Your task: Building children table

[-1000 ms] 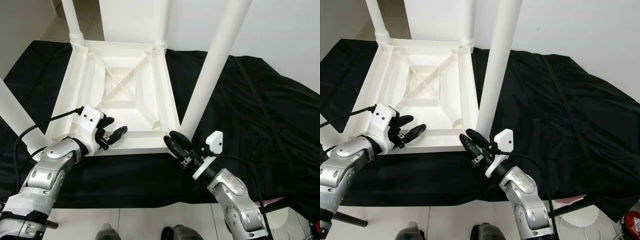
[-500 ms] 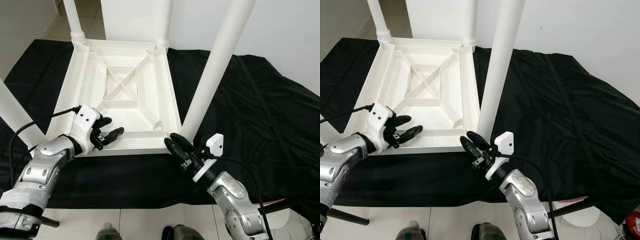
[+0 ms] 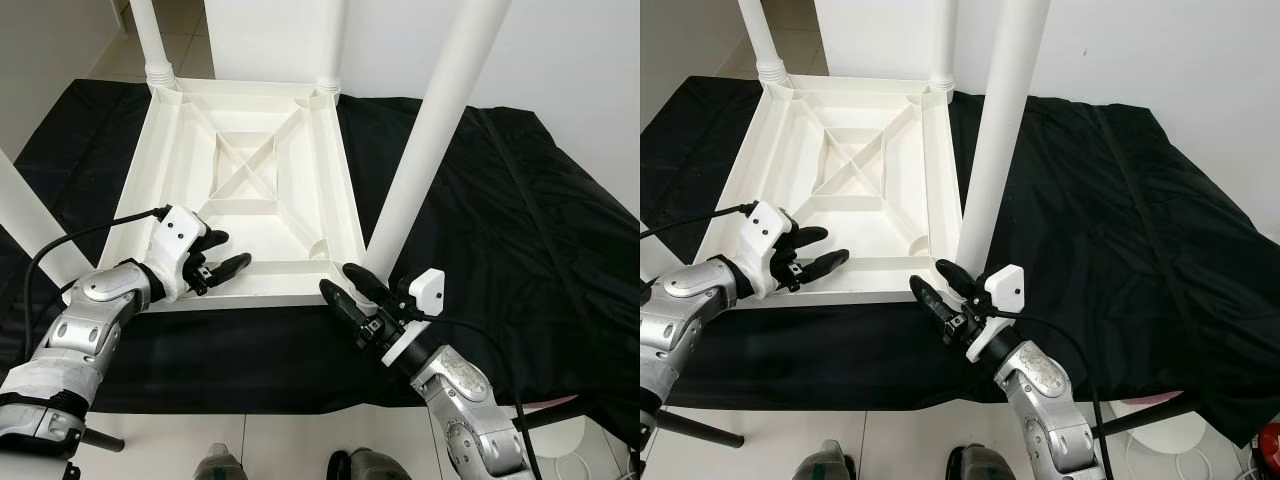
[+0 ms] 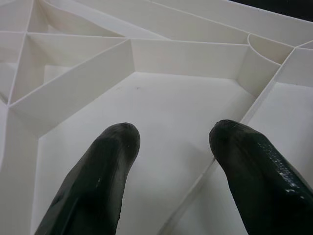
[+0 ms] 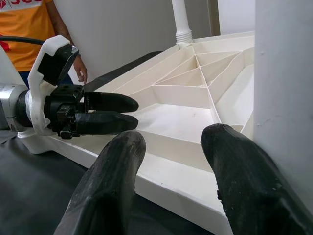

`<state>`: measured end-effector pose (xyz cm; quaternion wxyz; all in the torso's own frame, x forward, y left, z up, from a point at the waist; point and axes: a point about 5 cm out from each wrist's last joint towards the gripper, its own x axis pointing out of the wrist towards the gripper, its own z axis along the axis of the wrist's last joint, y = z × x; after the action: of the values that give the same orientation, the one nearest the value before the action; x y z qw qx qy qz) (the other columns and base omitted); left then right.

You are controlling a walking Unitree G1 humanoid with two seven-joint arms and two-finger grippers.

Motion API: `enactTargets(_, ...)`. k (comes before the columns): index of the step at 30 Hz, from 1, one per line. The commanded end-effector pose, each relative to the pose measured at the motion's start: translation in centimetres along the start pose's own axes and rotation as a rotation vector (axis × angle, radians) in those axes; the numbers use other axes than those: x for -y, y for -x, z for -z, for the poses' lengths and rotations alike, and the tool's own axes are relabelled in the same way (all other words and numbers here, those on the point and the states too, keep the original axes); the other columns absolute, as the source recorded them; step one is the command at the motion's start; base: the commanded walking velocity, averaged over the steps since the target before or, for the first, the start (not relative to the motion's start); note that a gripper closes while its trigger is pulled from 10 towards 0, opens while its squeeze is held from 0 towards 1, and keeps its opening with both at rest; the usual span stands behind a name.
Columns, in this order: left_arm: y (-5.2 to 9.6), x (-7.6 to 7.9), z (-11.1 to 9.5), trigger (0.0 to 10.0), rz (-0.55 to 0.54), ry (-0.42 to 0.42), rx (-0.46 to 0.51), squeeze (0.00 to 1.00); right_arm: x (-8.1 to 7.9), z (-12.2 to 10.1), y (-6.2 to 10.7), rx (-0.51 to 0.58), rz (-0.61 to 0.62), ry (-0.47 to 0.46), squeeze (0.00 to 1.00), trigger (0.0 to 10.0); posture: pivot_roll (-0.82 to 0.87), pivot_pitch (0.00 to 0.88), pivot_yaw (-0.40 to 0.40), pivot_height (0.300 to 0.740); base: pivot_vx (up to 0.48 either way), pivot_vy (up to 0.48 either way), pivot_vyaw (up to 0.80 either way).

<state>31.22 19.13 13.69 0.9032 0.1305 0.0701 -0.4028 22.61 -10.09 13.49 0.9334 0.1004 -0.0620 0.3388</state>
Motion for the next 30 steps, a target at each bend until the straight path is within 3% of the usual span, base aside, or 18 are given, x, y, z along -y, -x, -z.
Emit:
enactTargets(1, 0.5, 0.6, 0.3, 10.0, 0.181, 0.045, -0.011, 0.00, 1.5, 0.4, 0.9, -0.034, 0.107, 0.013, 0.00, 10.0, 0.04, 0.072, -0.032, 0.740, 0.000, 0.000, 0.00)
enactTargets(11, 0.4, 1.9, 0.8, 10.0, 0.290, 0.031, -0.021, 0.00, 1.4, 0.7, 0.9, -0.044, 0.101, 0.014, 0.00, 10.0, 0.03, 0.054, -0.035, 0.740, 0.000, 0.000, 0.00)
enactTargets(18, 0.3, 1.9, 0.9, 10.0, 0.290, 0.019, -0.028, 0.00, 1.5, 0.6, 0.8, -0.046, 0.096, 0.018, 0.00, 10.0, 0.03, 0.046, -0.035, 0.740, 0.000, 0.000, 0.00)
enactTargets(24, 0.2, 1.6, -1.2, 10.0, 0.303, 0.107, 0.100, 0.00, 1.5, 0.8, 0.7, -0.052, 0.088, 0.022, 0.00, 10.0, 0.03, 0.034, -0.035, 0.740, 0.000, 0.000, 0.00)
enactTargets(30, 0.1, 1.5, -1.6, 10.0, 0.296, 0.115, 0.123, 0.00, 1.5, 0.9, 0.6, -0.050, 0.087, 0.021, 0.00, 10.0, 0.03, 0.042, -0.036, 0.740, 0.000, 0.000, 0.00)
